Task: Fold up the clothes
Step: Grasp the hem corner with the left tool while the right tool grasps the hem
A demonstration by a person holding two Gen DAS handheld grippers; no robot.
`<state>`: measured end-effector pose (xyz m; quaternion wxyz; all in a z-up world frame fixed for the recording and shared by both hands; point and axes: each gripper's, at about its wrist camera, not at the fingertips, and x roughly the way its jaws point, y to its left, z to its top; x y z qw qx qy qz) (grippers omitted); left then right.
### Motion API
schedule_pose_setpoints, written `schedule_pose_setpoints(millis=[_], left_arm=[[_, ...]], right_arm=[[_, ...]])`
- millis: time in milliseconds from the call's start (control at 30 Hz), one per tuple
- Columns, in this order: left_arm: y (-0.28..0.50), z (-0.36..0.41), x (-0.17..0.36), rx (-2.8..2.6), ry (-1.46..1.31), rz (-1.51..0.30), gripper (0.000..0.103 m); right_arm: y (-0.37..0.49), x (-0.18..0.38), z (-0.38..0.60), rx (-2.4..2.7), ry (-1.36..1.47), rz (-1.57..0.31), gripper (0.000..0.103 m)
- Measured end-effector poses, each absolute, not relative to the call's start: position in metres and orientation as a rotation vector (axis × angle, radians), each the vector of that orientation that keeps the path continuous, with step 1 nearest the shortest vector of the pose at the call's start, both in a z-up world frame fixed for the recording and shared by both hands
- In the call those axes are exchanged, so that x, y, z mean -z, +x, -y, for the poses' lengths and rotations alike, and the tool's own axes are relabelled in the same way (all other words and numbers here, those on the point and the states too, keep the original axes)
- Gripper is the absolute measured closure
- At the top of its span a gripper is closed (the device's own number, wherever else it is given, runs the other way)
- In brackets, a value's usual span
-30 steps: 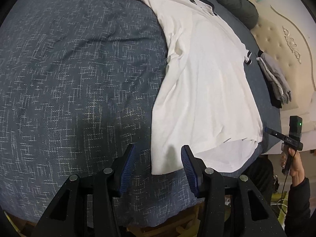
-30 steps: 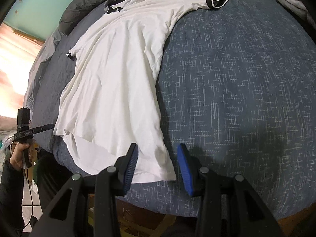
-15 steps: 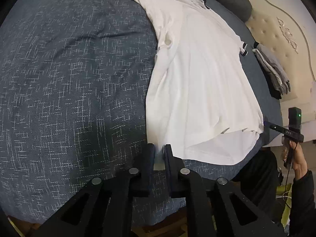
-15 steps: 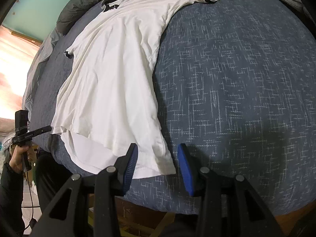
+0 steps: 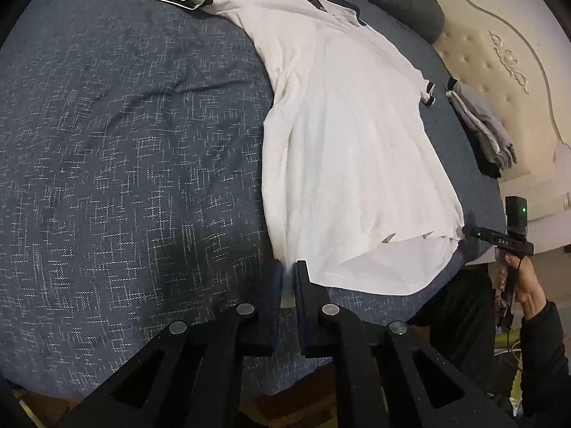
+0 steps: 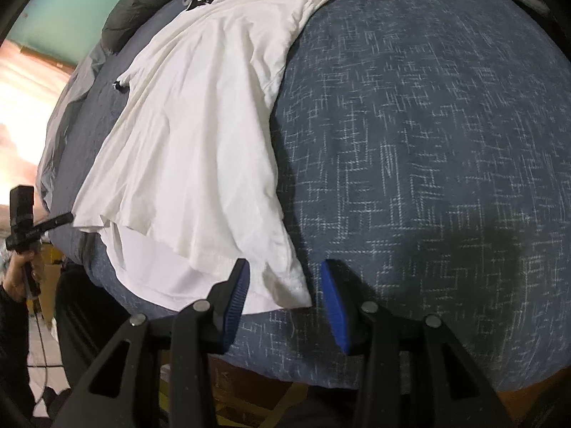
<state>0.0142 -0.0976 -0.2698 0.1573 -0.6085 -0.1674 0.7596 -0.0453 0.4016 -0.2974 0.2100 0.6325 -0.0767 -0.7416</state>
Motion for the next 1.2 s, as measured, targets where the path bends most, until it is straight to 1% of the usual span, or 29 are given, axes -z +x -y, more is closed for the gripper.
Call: schedule_pose_setpoints(millis=[33,100,133,267,367,600,700,833,933,1033,1200], left_arm=[[0.015,0.100,0.269,-2.175,-1.738,0.480,0.096],[0.016,0.102,0.263,-2.191,-1.719,0.478,0.096],[0.016,0.102,0.260,-2.200,-1.708,0.474,0.097],[0.018,0.108,0.245,-2.215,-1.684,0.455,0.097],[0.022,0.115,0.228,-2.233,-1.659,0.449,0.097],[0.034,0.119,0.198,-2.243,-1.612,0.406,0.097],[0.038,0.116,0.203,-2.227,-1.624,0.392,0.097],[0.040,0.113,0.231,-2.181,-1.700,0.399,0.097],[0.041,0.108,0.249,-2.151,-1.744,0.391,0.097],[0.042,0.104,0.262,-2.131,-1.774,0.385,0.097],[0.045,0.106,0.271,-2.124,-1.797,0.399,0.097]], right_arm=[[-0.045,0.297,-0.402,2.062,1.750,0.222,0.087],[-0.045,0.295,-0.404,2.067,1.731,0.229,0.094],[-0.045,0.291,-0.405,2.075,1.714,0.228,0.095],[-0.042,0.269,-0.413,2.123,1.631,0.221,0.096],[-0.040,0.241,-0.424,2.168,1.564,0.212,0.097],[-0.024,0.196,-0.439,2.216,1.492,0.129,0.097],[-0.016,0.214,-0.443,2.212,1.541,0.094,0.097],[-0.013,0.248,-0.442,2.187,1.626,0.051,0.097],[-0.012,0.269,-0.445,2.171,1.669,0.072,0.097],[-0.014,0.277,-0.448,2.171,1.678,0.101,0.097],[-0.017,0.273,-0.449,2.175,1.665,0.129,0.097]])
